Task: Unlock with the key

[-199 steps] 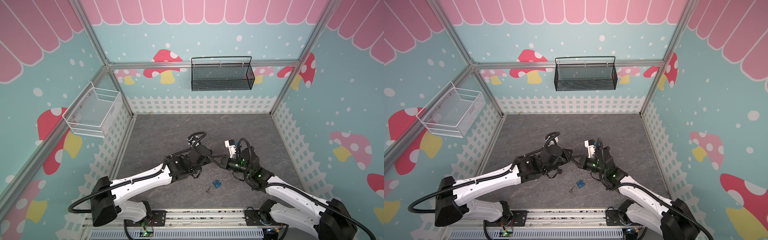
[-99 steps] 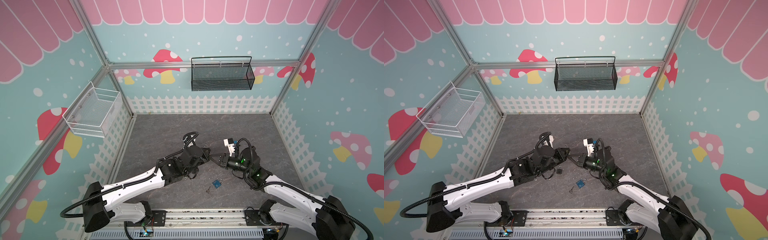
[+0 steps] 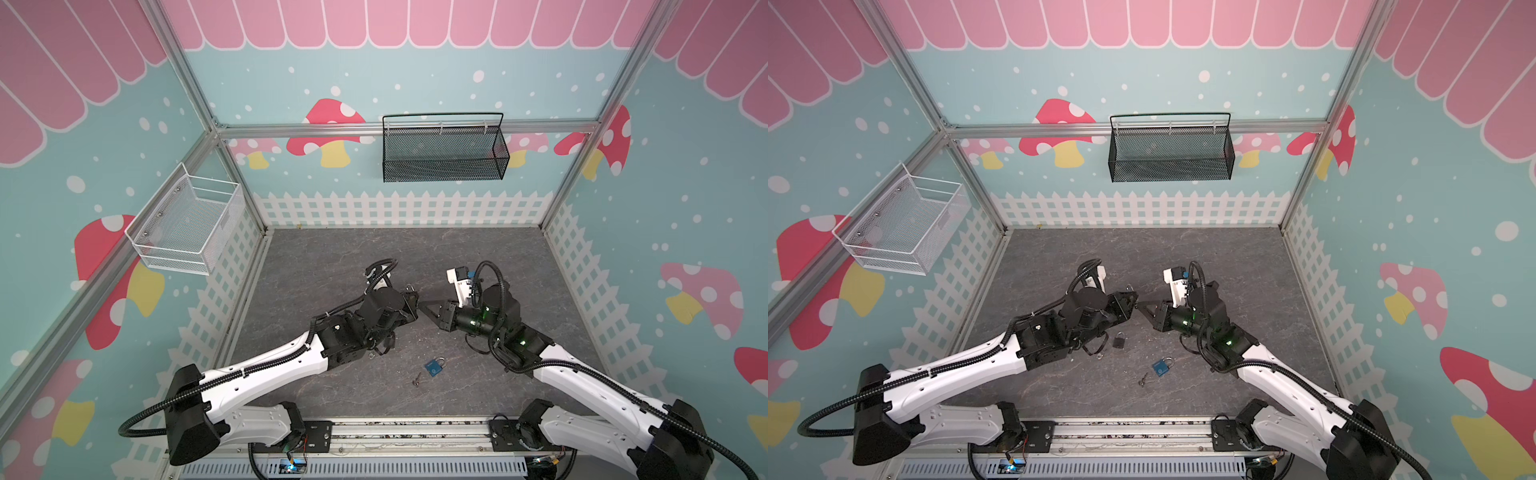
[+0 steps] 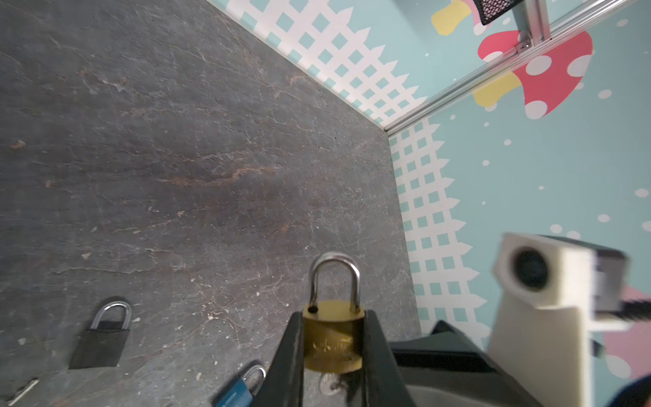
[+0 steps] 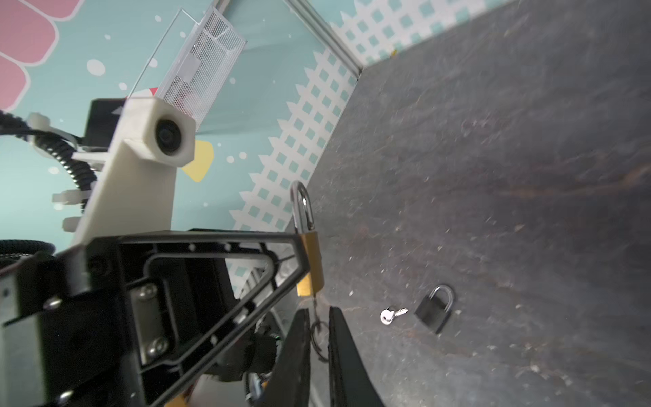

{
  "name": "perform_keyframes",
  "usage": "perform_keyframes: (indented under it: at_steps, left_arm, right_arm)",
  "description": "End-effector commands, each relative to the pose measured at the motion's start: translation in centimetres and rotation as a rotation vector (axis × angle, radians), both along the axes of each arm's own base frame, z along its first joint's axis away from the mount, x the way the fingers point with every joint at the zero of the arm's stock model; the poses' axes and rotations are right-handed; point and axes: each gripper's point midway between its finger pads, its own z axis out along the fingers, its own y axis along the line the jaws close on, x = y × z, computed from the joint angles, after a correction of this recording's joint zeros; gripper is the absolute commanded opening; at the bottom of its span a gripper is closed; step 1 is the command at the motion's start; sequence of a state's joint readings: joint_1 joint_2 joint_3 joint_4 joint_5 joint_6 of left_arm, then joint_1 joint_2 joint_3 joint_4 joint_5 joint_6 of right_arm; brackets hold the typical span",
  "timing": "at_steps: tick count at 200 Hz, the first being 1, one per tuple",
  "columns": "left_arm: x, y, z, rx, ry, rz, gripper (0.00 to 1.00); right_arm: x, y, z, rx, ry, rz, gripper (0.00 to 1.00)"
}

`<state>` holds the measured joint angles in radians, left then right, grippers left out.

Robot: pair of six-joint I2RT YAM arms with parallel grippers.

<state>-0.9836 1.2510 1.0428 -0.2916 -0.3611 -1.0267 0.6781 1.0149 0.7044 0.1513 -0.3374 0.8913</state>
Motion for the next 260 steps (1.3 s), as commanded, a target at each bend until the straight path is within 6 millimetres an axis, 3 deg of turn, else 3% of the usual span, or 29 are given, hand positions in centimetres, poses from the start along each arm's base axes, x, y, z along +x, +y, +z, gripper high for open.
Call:
perform_keyframes:
  at_steps: [1,55,122,162,260]
  left_arm:
    - [0.7,1.7,0.5,0.085,-0.032,0.038,0.0]
    - [1.5,4.0,1.5,0.196,-0.132,0.033,0.0]
    - [-1.8,2.2,-1.0,0.41,-0.496,-0.372,0.0]
    - [-1.8,2.4,-2.9,0.526,-0.596,-0.417,0.0]
    - [-1.7,1.2,-4.2,0.555,-0.615,-0.476,0.0]
  right_arm:
    - [1.0,-1.4,1.1,-0.109,-0.122,-0.061,0.23]
    - [0.9,-3.0,2.6,-0.258,-0.182,-0.082,0.41]
    - [-0.2,-2.8,2.1,-0.435,-0.186,0.05,0.64]
    - [1.2,-1.8,-0.4,-0.555,-0.139,0.106,0.67]
    - [2.4,1.8,-1.0,-0.576,-0.12,0.203,0.7]
